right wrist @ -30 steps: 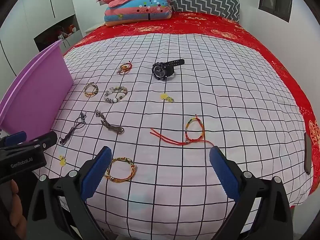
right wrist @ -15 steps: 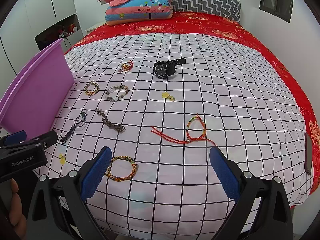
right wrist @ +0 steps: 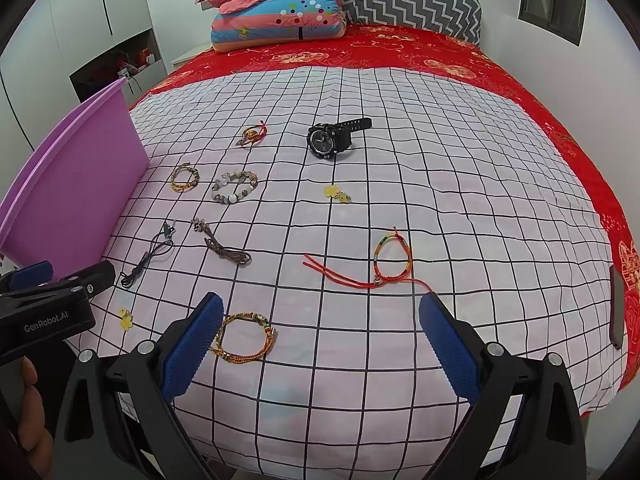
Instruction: Organize jewelry
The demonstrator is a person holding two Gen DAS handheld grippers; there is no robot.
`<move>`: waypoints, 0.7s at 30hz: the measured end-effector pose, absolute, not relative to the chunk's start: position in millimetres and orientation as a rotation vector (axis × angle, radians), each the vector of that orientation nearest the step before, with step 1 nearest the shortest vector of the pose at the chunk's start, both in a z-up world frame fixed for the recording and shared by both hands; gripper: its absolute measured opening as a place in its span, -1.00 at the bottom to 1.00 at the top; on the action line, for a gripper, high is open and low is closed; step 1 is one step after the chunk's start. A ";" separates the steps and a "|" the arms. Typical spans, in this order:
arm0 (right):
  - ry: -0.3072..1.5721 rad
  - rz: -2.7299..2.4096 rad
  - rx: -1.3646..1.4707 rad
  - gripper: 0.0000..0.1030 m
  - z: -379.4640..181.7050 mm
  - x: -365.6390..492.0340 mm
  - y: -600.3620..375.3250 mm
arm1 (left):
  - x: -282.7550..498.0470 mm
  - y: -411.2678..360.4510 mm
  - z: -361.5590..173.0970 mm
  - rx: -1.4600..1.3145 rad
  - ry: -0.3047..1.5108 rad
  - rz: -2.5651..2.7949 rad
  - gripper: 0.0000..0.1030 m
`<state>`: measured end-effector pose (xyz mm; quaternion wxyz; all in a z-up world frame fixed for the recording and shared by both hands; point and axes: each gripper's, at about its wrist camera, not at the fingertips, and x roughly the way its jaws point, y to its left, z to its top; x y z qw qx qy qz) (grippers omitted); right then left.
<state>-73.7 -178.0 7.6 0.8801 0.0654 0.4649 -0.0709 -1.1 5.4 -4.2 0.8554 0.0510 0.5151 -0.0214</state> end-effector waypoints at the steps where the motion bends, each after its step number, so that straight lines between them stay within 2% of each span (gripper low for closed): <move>1: 0.969 -0.148 0.136 0.82 7.6 -73.7 -178.0 | -1.2 5.4 -4.1 0.108 1.082 -0.044 0.88; 21: 0.968 -0.147 0.138 0.82 8.7 -74.9 -178.1 | 0.2 4.1 -3.9 0.108 1.088 -0.042 0.88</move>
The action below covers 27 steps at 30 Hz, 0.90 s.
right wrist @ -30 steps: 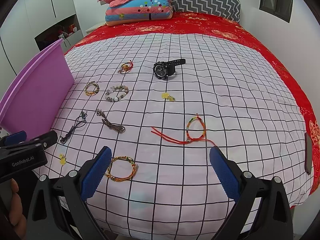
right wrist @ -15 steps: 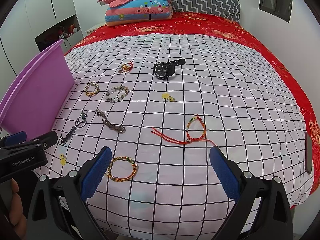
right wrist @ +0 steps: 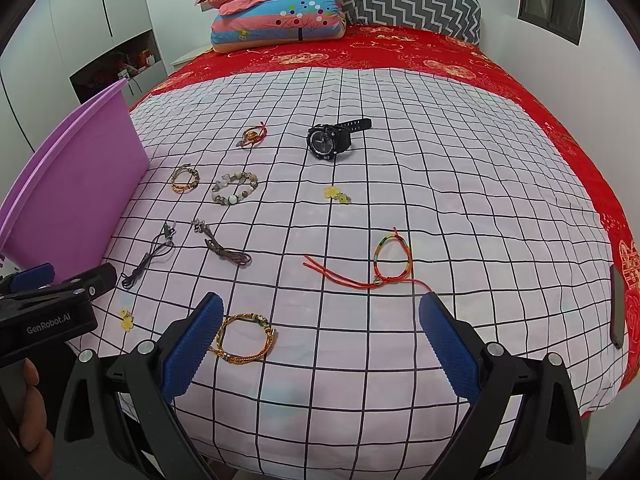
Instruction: Organize jewelry
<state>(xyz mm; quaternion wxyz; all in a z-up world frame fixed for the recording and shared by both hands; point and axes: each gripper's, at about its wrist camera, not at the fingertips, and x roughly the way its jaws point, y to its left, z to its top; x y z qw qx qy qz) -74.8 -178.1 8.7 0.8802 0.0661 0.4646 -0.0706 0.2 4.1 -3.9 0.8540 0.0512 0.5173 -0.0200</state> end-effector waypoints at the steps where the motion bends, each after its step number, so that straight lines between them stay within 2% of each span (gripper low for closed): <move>1: 0.969 -0.147 0.138 0.82 8.4 -74.8 -177.6 | -0.2 4.0 -4.3 0.108 1.087 -0.042 0.88; 27: 0.969 -0.140 0.135 0.82 6.8 -72.3 -177.9 | 0.8 5.0 -7.4 0.105 1.098 -0.041 0.88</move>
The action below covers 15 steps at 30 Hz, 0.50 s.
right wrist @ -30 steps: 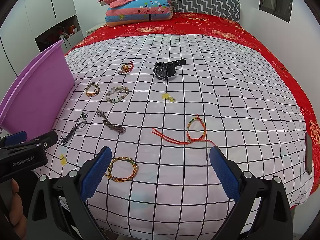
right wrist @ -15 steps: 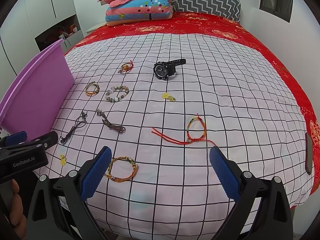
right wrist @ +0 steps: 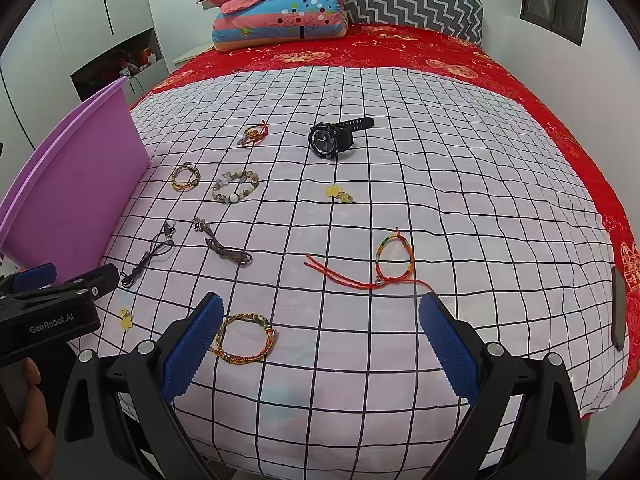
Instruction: Organize jewelry
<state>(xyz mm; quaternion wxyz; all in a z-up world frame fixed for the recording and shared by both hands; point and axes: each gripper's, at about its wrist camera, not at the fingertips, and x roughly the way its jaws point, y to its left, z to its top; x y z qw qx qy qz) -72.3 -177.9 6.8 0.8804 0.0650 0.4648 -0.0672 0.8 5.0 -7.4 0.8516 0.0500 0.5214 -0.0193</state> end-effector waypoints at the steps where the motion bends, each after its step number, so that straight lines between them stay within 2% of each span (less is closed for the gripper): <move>1: 0.968 -0.140 0.135 0.82 6.9 -72.3 -177.9 | 0.8 4.8 -7.4 0.106 1.097 -0.041 0.88; 15: 0.975 -0.093 0.154 0.82 -8.5 -79.2 -178.1 | -3.5 17.5 -25.2 0.110 1.097 -0.062 0.88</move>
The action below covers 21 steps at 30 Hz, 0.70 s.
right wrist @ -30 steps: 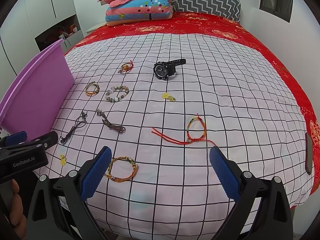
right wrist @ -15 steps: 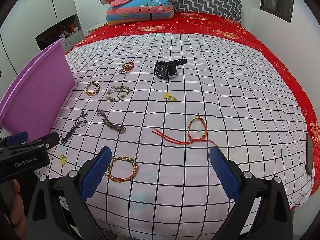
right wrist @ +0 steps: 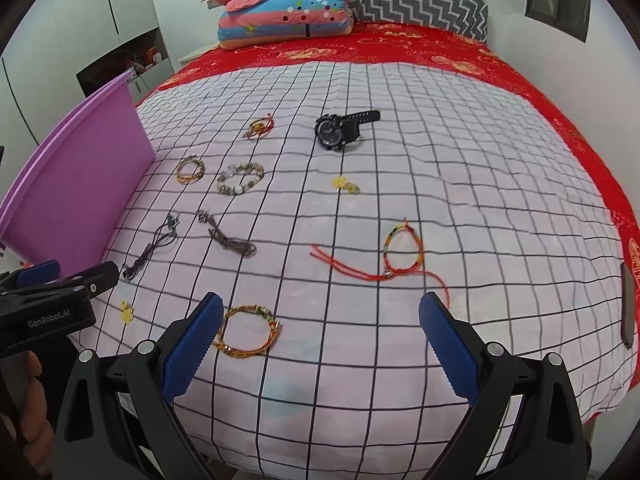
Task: Organize jewelry
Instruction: 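Grasp the yellow flower charm with the left tool while the right tool grasps the braided bracelet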
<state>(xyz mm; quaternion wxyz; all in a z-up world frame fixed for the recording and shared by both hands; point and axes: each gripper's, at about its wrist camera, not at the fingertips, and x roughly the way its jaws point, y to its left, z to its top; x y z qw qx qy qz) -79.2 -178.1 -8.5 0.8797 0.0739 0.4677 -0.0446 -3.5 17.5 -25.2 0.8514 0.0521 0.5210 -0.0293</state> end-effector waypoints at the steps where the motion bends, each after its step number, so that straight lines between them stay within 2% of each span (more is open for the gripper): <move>1: 0.979 -0.079 0.159 0.82 -10.7 -80.0 -177.2 | -4.6 20.9 -29.0 0.106 1.103 -0.061 0.88; 21: 1.000 -0.013 0.096 0.81 -56.4 -80.8 -152.2 | -13.1 75.3 -83.9 0.005 1.107 -0.052 0.88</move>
